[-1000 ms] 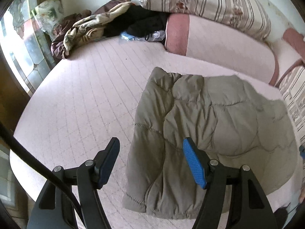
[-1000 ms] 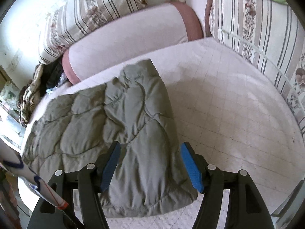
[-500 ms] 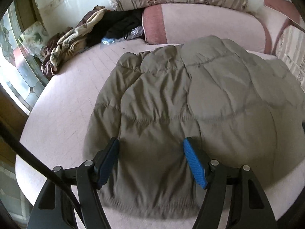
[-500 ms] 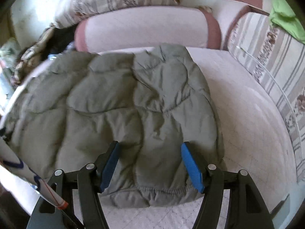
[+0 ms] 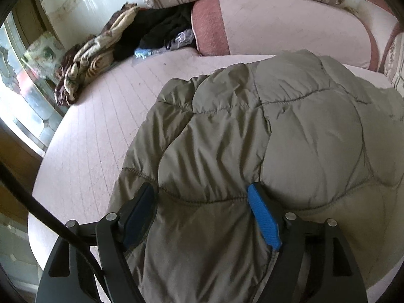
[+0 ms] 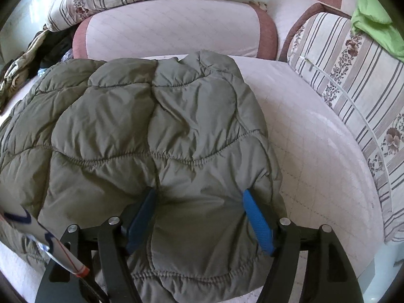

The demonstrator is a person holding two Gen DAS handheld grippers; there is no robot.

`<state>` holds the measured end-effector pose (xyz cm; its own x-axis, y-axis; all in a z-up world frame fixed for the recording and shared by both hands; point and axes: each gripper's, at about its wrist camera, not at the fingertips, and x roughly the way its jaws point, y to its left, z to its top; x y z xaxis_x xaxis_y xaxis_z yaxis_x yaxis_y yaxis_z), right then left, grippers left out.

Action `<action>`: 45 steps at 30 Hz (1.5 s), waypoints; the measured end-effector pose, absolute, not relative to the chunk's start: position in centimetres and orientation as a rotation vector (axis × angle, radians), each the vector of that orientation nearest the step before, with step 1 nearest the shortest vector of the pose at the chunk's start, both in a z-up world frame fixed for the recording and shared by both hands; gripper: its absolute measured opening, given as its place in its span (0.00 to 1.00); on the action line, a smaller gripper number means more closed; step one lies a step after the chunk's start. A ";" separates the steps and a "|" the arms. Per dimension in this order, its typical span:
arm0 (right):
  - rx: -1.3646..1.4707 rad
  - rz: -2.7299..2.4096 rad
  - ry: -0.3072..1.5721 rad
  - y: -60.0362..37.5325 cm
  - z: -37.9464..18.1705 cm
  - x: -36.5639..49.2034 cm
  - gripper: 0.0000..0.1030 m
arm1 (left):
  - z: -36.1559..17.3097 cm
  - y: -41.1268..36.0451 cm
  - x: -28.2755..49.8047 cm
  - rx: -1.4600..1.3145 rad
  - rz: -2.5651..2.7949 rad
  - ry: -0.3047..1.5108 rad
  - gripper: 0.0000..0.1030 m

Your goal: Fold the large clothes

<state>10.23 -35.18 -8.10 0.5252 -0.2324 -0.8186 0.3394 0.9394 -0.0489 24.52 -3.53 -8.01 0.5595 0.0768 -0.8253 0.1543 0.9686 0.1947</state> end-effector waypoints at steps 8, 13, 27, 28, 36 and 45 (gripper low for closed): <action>0.202 -0.254 0.853 -34.1 -3.2 8.0 0.74 | -4.0 1.8 20.8 0.157 -0.042 0.899 0.74; 0.234 -0.171 0.818 -32.2 -2.5 9.9 0.74 | -6.1 4.5 20.2 0.149 0.021 0.937 0.74; 0.203 -0.173 0.933 -30.1 -7.9 16.4 0.87 | -8.8 4.2 22.2 0.152 0.041 0.963 0.75; 0.195 -0.175 0.937 -30.1 -7.6 16.4 0.88 | -8.3 4.5 22.0 0.126 0.046 0.973 0.75; 0.168 -0.182 0.837 -30.0 -4.7 12.2 0.84 | -7.4 5.9 19.4 0.077 0.037 0.973 0.75; 0.235 -0.183 0.890 -31.5 -5.5 11.1 0.86 | -6.2 5.6 18.6 0.056 0.033 0.973 0.77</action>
<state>11.05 -31.46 -5.53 0.6166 -0.0605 -0.7849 0.2545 0.9588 0.1260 18.55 5.62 -6.17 0.5625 0.0537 -0.8250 -0.0032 0.9980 0.0628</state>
